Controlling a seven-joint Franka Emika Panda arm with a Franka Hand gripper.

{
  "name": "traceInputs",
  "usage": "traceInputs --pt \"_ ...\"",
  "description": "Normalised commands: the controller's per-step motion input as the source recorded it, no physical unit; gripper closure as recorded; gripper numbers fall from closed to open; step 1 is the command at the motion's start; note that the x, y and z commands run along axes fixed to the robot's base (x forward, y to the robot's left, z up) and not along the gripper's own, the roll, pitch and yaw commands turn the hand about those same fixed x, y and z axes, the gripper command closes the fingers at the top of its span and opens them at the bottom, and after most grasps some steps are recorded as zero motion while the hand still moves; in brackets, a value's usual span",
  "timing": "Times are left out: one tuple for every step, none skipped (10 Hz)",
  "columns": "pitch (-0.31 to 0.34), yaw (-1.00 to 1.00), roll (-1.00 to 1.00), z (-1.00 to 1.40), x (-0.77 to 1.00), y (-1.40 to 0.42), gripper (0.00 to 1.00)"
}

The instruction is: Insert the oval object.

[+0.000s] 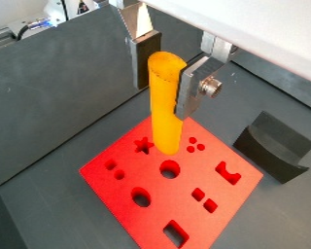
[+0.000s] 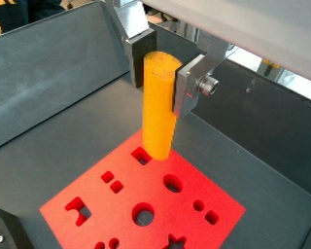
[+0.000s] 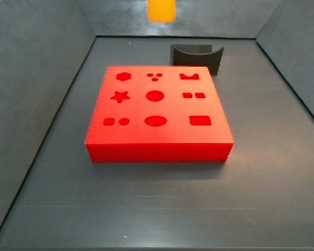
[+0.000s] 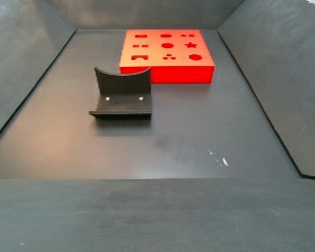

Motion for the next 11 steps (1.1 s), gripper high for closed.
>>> traceInputs --pt "-0.02 0.0 0.0 -0.65 0.23 -0.19 1.0" --pt "-0.114 0.0 0.0 -0.62 0.17 -0.31 1.0" --pt "-0.141 0.26 0.0 -0.62 0.1 -0.29 1.0" --pt "-0.129 0.46 0.0 -0.53 0.08 -0.27 1.0" --pt "-0.11 0.55 0.11 -0.53 0.07 -0.24 1.0" --pt "-0.084 0.64 0.19 -0.57 0.06 -0.26 1.0" --pt "-0.071 0.69 0.17 -0.55 0.06 -0.21 1.0" --pt "-0.089 0.63 0.12 -0.48 0.09 -0.14 1.0" --pt "-0.011 0.36 0.09 -0.45 0.29 -0.05 1.0" --pt "0.0 0.03 0.04 -0.39 0.22 0.0 1.0" --pt "0.0 -0.11 0.0 -0.33 0.13 0.0 1.0"
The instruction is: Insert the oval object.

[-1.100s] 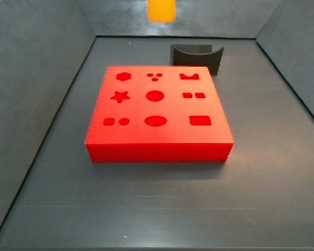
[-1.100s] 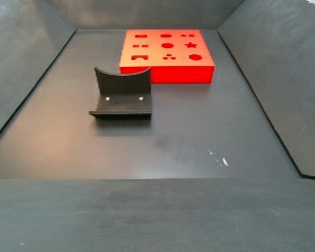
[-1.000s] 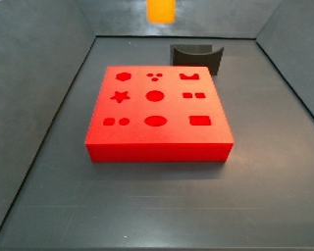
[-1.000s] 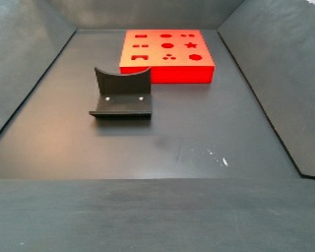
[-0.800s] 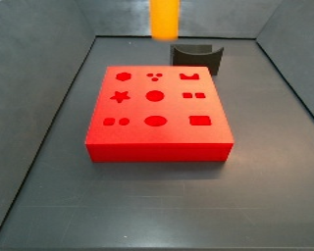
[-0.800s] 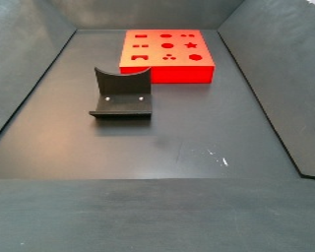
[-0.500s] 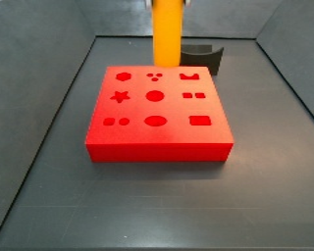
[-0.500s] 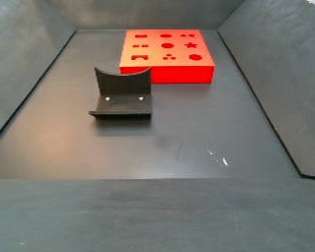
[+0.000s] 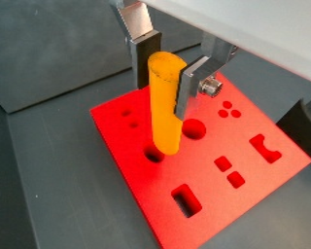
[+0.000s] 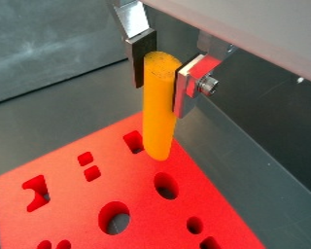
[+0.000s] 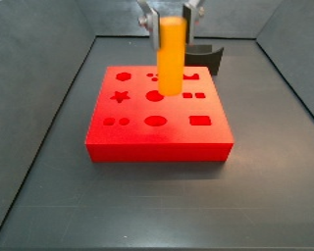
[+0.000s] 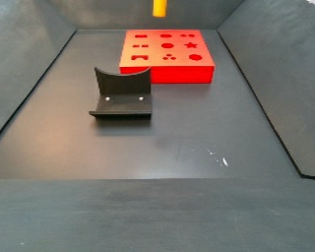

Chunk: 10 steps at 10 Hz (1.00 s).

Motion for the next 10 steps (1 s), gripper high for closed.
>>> traceInputs --pt "0.036 -0.23 0.0 -0.33 0.15 0.0 1.0" --pt "0.049 -0.28 0.0 -0.32 0.07 0.0 1.0" --pt "0.0 -0.18 0.0 -0.34 0.0 0.0 1.0" --pt "0.0 -0.07 0.0 -0.41 0.0 0.0 1.0" --pt "-0.013 0.0 -0.02 -0.41 -0.01 0.0 1.0" --pt "-0.024 0.0 0.0 -0.35 -0.02 0.02 1.0" --pt "-0.019 0.0 -0.02 -0.35 -0.06 0.0 1.0" --pt "0.0 0.0 -0.02 -0.36 -0.21 0.01 1.0" --pt "0.0 0.0 -0.01 -0.34 -0.33 0.04 1.0" --pt "-0.014 0.0 -0.03 -0.22 0.0 0.0 1.0"
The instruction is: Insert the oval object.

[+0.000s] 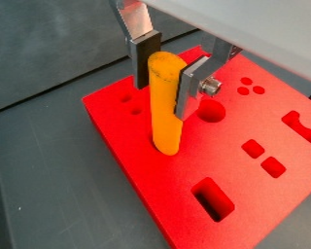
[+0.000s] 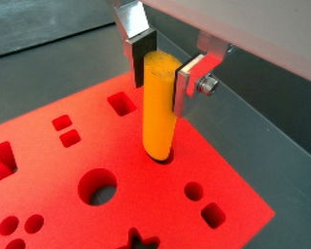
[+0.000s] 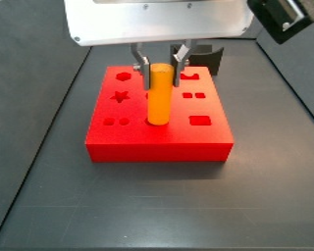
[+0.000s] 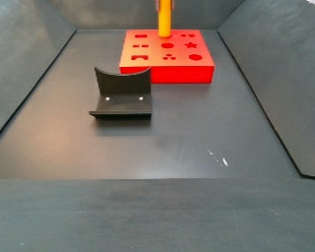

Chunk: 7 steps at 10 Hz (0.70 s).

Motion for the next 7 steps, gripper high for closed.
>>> traceInputs --pt "-0.031 0.0 -0.01 -0.17 0.03 0.0 1.0" --pt "-0.029 0.0 -0.01 -0.18 0.0 0.0 1.0" --pt "-0.05 0.0 -0.04 -0.21 -0.13 0.0 1.0" --pt "-0.08 0.0 -0.05 -0.13 -0.31 0.0 1.0" --pt "-0.097 0.01 -0.06 -0.12 -0.07 0.0 1.0" --pt "-0.071 0.05 -0.03 -0.1 0.0 0.0 1.0" --pt "-0.017 0.06 -0.01 -0.18 0.07 0.0 1.0"
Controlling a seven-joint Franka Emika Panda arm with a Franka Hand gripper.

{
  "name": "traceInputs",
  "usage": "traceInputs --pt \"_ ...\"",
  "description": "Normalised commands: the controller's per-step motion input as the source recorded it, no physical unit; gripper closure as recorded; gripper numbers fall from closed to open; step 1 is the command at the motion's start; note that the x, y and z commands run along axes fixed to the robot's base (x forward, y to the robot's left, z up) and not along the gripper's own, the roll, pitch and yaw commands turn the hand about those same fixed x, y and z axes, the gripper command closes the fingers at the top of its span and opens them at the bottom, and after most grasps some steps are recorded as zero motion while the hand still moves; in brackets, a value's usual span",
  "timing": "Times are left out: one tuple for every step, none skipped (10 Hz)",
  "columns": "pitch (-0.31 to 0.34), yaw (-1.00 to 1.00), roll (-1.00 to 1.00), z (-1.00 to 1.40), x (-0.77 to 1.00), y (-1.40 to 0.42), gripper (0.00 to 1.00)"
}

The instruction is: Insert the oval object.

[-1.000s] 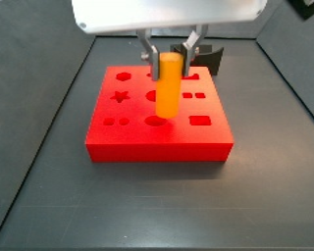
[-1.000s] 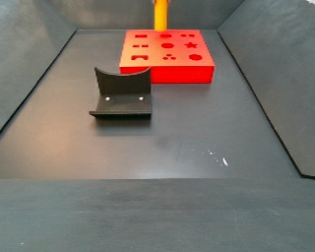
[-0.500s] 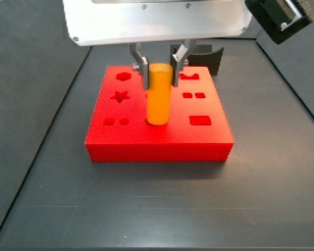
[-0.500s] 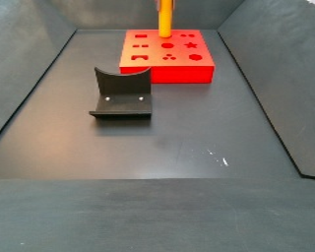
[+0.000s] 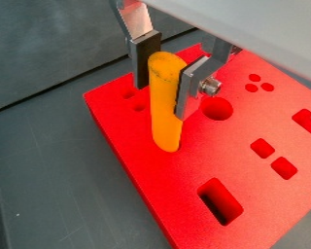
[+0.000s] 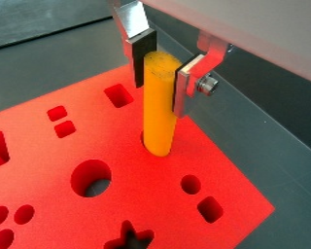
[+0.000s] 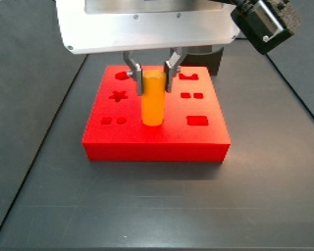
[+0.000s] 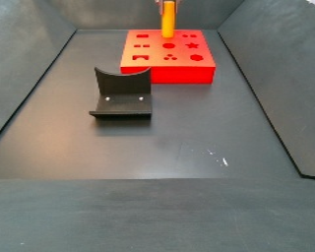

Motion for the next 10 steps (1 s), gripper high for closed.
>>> traceInputs --pt "0.0 0.03 0.0 -0.3 0.23 0.0 1.0" --pt "0.0 0.0 0.0 -0.33 0.23 0.0 1.0" --pt "0.003 0.0 0.03 -0.34 0.14 0.0 1.0" --pt "0.004 0.0 0.09 -0.41 0.1 0.0 1.0" --pt "0.01 -0.03 0.11 -0.44 0.07 0.0 1.0" --pt "0.0 -0.04 0.12 -0.45 0.03 0.0 1.0" --pt "0.0 -0.06 0.09 -0.45 0.0 0.0 1.0" --pt "0.0 -0.06 0.09 -0.43 0.0 0.0 1.0" --pt "0.0 -0.04 0.07 -0.31 0.0 0.0 1.0" --pt "0.0 0.0 0.0 0.0 0.0 0.0 1.0"
